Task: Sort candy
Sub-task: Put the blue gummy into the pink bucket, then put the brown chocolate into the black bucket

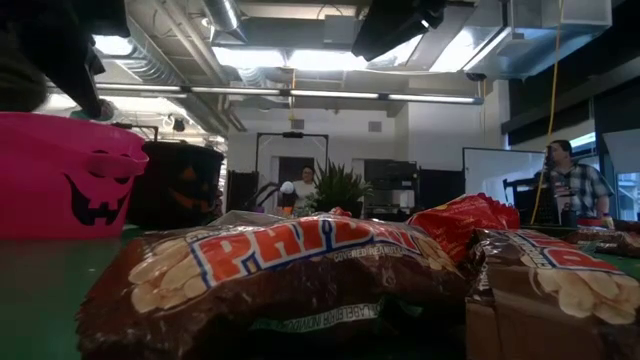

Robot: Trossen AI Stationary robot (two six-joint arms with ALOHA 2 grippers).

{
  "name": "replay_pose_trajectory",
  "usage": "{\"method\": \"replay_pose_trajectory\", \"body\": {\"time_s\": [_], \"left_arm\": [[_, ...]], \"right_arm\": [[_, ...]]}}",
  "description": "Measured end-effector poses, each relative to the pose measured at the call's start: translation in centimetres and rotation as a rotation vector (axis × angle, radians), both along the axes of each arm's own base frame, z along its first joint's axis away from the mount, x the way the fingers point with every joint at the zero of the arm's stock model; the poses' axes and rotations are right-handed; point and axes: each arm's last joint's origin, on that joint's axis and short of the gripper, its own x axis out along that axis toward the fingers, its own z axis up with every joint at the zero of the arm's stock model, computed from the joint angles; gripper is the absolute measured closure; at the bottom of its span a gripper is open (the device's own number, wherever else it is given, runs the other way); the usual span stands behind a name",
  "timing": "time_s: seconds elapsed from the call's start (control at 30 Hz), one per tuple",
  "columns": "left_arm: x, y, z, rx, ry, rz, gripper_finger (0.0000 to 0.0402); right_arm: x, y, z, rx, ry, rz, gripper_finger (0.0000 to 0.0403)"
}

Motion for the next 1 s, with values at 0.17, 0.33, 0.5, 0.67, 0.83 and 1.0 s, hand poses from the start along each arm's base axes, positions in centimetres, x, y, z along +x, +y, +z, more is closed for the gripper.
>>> {"method": "replay_pose_trajectory", "body": {"time_s": [0.17, 0.33, 0.5, 0.67, 0.83, 1.0], "left_arm": [[0.1, 0.0, 0.0, -0.004, -0.012, 0.000, 0.0399], [0.4, -0.2, 0.1, -0.010, -0.028, -0.038, 0.0356], [0.4, -0.2, 0.1, -0.004, -0.022, -0.065, 0.0292], [0.5, -0.4, 0.9, -0.084, -0.032, -0.097, 0.0251], [0.5, -0.5, 2.7, -0.102, -0.086, -0.115, 0.0246], [0.7, -0.4, 3.8, -0.021, -0.164, -0.165, 0.0248]], "right_arm": [[0.0, 0.0, 0.0, 0.000, 0.000, 0.000, 0.0205], [0.0, 0.0, 0.0, 0.000, 0.000, 0.000, 0.0205], [0.0, 0.0, 0.0, 0.000, 0.000, 0.000, 0.0205], [0.0, 0.0, 0.0, -0.004, 0.003, 0.003, 0.0205], [0.0, 0.0, 0.0, -0.023, 0.010, 0.010, 0.0205], [-0.1, -0.1, -0.1, -0.016, 0.026, 0.015, 0.0205]]}}
